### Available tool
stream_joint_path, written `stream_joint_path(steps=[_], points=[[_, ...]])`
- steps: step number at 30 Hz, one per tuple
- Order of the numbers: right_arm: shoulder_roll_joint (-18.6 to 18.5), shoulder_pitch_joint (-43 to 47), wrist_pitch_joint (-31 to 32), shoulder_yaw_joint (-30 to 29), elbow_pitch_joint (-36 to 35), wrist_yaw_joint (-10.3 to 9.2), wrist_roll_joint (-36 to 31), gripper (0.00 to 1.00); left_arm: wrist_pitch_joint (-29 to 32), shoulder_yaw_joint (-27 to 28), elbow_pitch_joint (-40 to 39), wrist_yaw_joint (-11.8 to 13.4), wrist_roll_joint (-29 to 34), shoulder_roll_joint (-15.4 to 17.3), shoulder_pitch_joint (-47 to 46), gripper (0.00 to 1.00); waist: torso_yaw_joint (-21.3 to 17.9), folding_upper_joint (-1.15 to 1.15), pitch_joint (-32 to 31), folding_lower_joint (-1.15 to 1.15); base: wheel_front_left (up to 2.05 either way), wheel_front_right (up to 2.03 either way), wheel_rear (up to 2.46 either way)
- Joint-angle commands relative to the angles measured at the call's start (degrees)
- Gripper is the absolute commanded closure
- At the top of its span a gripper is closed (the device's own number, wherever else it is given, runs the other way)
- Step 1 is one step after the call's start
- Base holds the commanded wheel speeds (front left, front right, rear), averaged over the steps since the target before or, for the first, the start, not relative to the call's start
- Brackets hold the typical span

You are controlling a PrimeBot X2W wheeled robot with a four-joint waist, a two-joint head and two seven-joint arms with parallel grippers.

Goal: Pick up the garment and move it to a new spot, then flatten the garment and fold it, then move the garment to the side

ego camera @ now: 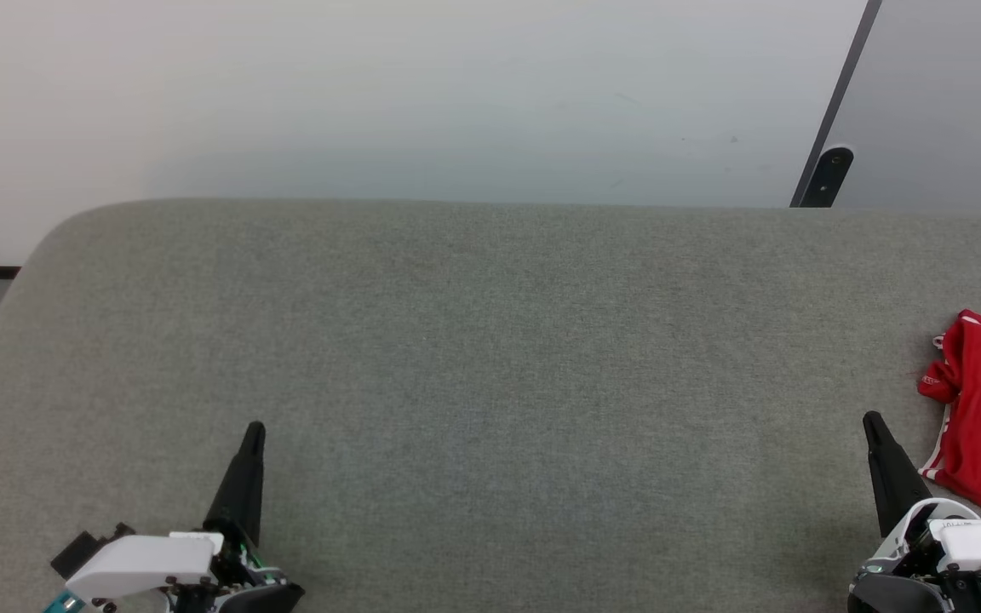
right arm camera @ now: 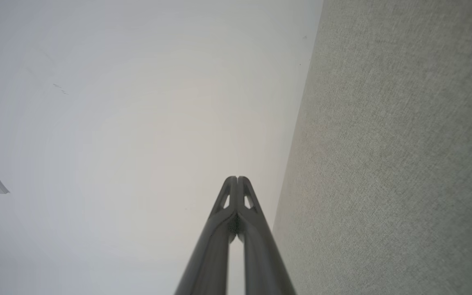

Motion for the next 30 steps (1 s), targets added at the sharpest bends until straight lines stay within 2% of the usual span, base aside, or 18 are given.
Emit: stream_joint_path(steps=[1, 30], points=[[0.2, -0.2, 0.1, 0.0, -0.1, -0.04, 0.2, 1.0, 0.1, 0.1, 0.0, 0.1, -0.2, 0.0, -0.5, 1.0, 0.0, 0.0, 0.0, 0.0, 0.0, 0.0, 0.0], [0.2, -0.2, 0.1, 0.0, -0.1, -0.04, 0.2, 1.0, 0.1, 0.1, -0.1, 0.1, -0.2, 0.0, -0.5, 1.0, 0.0, 0.0, 0.0, 0.0, 0.0, 0.0, 0.0]])
